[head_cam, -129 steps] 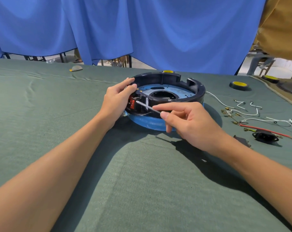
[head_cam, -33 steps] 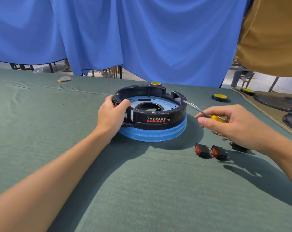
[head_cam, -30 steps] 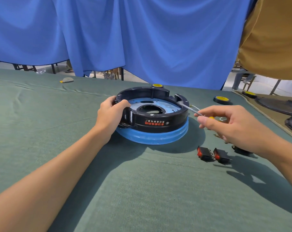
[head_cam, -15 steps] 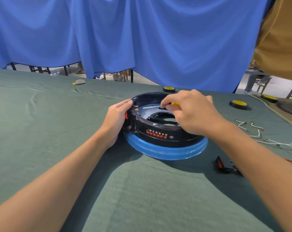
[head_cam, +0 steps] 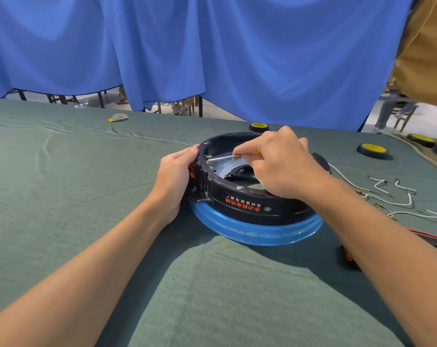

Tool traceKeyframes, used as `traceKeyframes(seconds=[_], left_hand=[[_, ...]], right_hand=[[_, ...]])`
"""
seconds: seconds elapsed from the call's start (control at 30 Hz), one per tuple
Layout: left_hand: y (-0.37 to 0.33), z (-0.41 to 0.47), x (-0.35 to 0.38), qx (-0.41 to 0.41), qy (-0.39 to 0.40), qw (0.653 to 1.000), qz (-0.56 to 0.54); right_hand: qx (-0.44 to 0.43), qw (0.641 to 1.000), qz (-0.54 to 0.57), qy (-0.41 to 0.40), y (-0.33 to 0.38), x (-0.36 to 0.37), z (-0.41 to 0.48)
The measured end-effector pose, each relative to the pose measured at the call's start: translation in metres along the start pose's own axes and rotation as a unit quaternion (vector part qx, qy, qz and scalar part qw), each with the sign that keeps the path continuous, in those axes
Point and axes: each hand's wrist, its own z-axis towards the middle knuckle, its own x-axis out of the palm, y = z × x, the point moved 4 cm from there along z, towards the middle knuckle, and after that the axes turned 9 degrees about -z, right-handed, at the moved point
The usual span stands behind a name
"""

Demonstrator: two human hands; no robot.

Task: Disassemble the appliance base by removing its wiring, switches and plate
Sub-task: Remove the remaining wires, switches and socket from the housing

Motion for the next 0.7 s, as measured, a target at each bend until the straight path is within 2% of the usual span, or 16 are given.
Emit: traceKeyframes(seconds=[0.4,0.7], left_hand=[[-0.0017,-0.0033,-0.0009,-0.032,-0.003,0.999,-0.015],[-0.0032,-0.0045,0.0001,-0.058,0.004,0.998,-0.036]], right_hand=[[0.029,0.999,-0.014,-0.016,-0.0030,-0.0003,-0.0033],[0.000,1.000,0.001,0.023,0.0031,-0.0006,-0.0022]])
